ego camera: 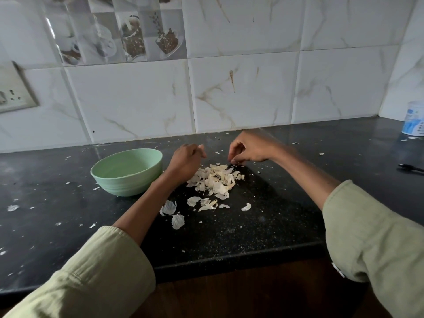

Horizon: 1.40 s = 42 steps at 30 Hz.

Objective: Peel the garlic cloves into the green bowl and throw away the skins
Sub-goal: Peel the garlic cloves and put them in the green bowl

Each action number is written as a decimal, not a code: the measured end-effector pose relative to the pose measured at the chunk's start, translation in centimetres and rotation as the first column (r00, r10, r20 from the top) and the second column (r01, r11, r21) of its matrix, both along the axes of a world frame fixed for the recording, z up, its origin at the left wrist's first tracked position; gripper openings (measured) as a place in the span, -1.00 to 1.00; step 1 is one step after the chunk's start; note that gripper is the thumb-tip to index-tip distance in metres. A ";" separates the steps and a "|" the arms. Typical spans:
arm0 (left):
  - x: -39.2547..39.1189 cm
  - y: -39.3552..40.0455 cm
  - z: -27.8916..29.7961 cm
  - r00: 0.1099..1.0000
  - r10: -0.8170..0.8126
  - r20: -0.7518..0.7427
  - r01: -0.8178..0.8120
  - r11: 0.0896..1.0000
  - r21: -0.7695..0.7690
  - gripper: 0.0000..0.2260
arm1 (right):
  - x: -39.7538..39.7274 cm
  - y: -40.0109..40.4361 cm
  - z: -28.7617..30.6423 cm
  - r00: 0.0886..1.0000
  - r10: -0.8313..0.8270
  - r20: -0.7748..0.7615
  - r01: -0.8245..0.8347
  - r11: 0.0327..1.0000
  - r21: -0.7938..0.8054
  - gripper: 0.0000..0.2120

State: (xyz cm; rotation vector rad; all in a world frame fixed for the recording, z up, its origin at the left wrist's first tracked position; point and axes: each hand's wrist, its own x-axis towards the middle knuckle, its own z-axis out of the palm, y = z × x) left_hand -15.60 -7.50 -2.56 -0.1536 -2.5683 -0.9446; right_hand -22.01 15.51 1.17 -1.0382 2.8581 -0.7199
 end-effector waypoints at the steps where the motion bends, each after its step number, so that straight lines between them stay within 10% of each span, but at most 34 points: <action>1: 0.0 0.0 -0.1 1.000 -0.007 0.018 0.007 1.000 0.020 -0.62 | 0.1 0.0 0.0 1.000 -0.010 -0.015 0.010 1.000 0.005 -0.91; 17: -0.1 1.0 0.1 0.970 -0.225 0.089 0.160 0.873 0.461 -0.57 | -0.7 0.0 -0.1 0.996 -0.005 0.089 0.012 0.997 -0.073 -0.87; 42: -0.3 1.1 -0.2 0.995 -0.100 -0.026 0.103 0.968 0.228 -0.61 | -0.3 0.5 0.7 0.999 0.041 -0.015 -0.039 0.993 0.108 -0.91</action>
